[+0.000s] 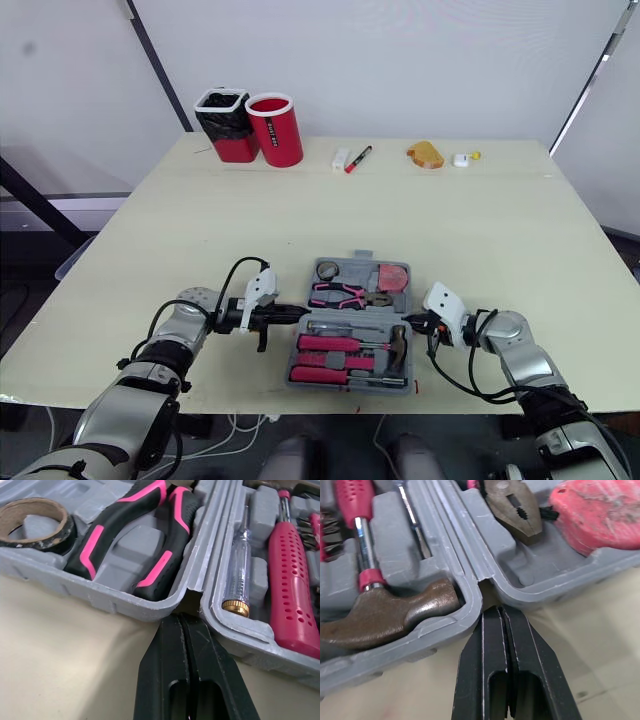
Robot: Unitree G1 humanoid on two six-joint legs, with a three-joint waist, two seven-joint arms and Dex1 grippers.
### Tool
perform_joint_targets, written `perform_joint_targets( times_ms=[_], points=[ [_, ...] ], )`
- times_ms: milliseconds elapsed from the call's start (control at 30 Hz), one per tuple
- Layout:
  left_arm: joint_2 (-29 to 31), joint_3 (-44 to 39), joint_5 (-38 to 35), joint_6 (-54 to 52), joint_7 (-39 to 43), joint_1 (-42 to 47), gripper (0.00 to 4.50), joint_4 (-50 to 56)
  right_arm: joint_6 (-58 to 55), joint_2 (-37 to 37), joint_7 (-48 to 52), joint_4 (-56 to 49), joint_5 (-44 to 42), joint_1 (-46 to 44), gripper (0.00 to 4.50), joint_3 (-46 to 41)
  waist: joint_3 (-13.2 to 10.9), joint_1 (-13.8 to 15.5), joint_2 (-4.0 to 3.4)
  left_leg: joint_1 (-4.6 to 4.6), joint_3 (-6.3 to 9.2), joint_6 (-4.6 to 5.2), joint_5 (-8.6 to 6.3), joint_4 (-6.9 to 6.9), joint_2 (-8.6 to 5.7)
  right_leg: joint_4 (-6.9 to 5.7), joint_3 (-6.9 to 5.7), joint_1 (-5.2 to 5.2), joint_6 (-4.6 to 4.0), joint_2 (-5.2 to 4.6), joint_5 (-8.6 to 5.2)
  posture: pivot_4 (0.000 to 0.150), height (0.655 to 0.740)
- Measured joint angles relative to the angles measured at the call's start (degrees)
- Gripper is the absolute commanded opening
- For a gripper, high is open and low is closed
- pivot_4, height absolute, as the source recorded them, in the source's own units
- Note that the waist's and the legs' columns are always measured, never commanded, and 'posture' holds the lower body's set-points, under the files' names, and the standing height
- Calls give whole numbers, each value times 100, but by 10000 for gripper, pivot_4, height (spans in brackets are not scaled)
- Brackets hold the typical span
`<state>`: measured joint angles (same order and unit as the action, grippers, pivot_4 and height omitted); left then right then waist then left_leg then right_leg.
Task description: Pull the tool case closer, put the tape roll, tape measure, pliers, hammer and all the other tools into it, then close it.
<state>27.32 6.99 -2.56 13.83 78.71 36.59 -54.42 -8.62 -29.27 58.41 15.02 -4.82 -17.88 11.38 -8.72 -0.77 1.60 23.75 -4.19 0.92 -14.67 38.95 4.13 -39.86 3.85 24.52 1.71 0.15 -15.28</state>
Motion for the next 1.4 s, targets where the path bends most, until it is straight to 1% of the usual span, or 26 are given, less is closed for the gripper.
perform_joint_targets(
  times_ms=[167,433,933,1000,1133,1233,1267,1333,1367,1400],
  points=[
    [60,24,-14,-222,244,-214,154,388,-108,-52,104,-151,-6,89,0,5,0,-3,0,0,0,0,0,0,0,0,0,0,0,0,0,1500,7400],
    [101,37,-61,-474,384,-423,154,763,-195,-83,111,-271,-7,154,0,0,0,-2,0,0,0,0,0,0,0,0,0,0,0,0,0,1500,7400],
    [119,39,-65,-555,383,-444,154,865,-332,-119,48,-474,-16,275,0,-12,0,-1,0,0,0,0,0,0,0,0,0,0,0,0,0,1500,7400],
    [167,26,-121,-535,385,-494,154,909,-336,-196,58,-527,-136,339,0,-115,0,-1,0,1,1,0,0,0,0,0,0,0,0,0,0,1500,7400],
    [507,-227,-384,-509,384,-725,154,1225,-488,-543,106,-566,-391,424,0,-516,-2,-15,-1,1,1,0,0,0,3,-1,0,2,0,1,0,1500,7400],
    [652,-446,-710,-718,450,-955,154,1832,-639,-532,57,-551,-602,282,0,-772,-1,-16,-1,0,1,0,0,0,4,-2,0,2,0,1,0,1500,7400],
    [687,-471,-878,-857,502,-1087,0,2183,-770,-461,2,-540,-729,146,3997,-850,-1,-17,-1,0,1,0,0,0,4,-2,0,1,0,1,0,1500,7400],
    [697,-476,-1024,-1050,525,-1230,0,2555,-997,-325,-65,-502,-902,-23,6399,-965,-1,-9,-1,0,1,0,0,0,4,-2,0,1,0,1,0,1500,7400],
    [706,-480,-1132,-1201,528,-1328,0,2798,-1189,-225,-110,-472,-1030,-125,12623,-1028,-2,-17,-1,0,0,0,0,0,4,-2,1,2,0,1,0,1500,7400],
    [699,-461,-1314,-1464,542,-1462,0,3240,-1585,-41,-183,-421,-1272,-327,16852,-1125,-2,-15,-2,1,0,0,0,0,5,-3,1,2,-1,0,0,1500,7400]
  ],
)
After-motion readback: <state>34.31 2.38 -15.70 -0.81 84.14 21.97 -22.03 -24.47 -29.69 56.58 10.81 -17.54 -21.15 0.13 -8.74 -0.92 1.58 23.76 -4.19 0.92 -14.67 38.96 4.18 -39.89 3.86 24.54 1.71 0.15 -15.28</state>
